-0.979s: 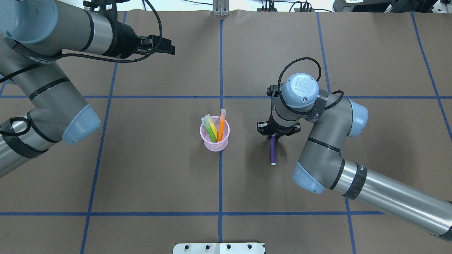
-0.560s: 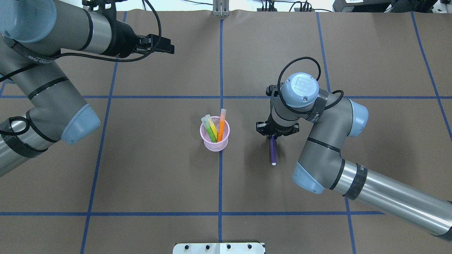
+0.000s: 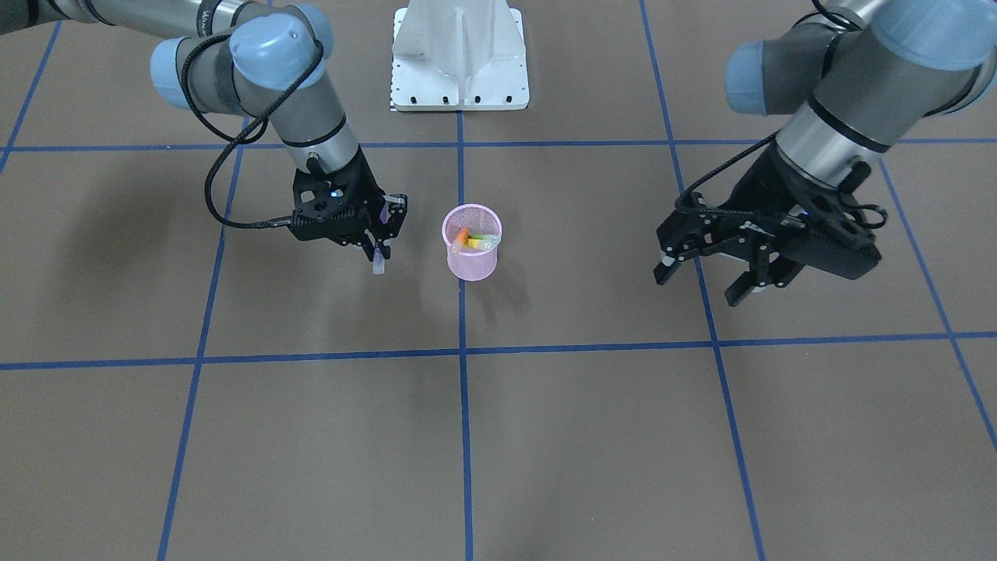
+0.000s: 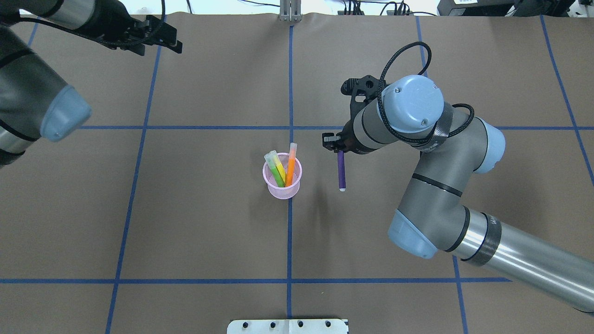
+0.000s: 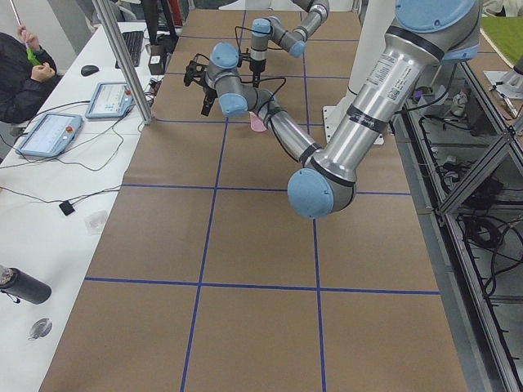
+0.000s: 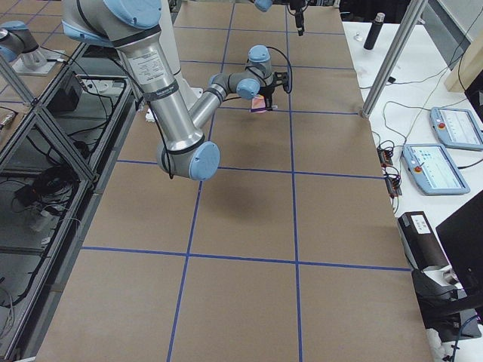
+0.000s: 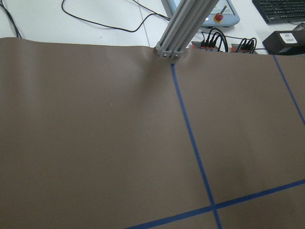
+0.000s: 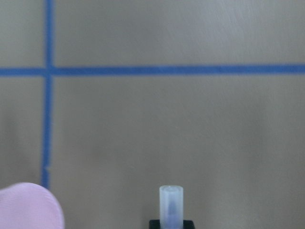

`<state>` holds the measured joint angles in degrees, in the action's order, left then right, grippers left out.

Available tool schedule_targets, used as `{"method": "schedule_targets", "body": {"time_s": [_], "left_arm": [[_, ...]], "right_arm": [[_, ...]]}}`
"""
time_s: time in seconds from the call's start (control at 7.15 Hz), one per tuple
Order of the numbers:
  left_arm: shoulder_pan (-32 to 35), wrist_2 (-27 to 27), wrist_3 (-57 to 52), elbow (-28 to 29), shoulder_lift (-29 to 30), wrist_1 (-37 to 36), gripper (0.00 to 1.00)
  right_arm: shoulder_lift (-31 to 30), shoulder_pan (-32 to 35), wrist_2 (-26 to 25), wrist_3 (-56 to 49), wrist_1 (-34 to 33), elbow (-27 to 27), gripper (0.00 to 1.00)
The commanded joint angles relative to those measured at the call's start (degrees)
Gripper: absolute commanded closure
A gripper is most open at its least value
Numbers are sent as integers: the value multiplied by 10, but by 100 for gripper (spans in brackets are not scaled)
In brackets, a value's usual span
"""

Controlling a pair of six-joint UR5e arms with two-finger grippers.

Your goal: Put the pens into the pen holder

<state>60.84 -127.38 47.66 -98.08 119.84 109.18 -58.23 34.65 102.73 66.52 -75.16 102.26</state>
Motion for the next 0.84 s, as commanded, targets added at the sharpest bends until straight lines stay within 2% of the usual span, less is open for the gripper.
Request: {"method": "schedule_targets", "body": {"time_s": [0.0,0.14,0.28,0.42,0.56,0.7], "left_arm": [[70,8,-327,23,-80,-50,0],[99,66,-363,29,-109,-45,0],[102,75,-395,45,-123,-39,0],[99,137,-392,69,-133,-8,0],[104,155,-394,84,-135,-7,0],[108,174,-390,94,-144,-14,0]], "right_arm": [[7,0,-82,-2,76,34,100],[19,-4,-131,-27,76,42,100],[28,-27,-173,-45,76,47,100],[40,-64,-228,-49,76,46,100],[47,-89,-268,-84,76,45,100],[45,-100,-274,-91,76,46,100]]}}
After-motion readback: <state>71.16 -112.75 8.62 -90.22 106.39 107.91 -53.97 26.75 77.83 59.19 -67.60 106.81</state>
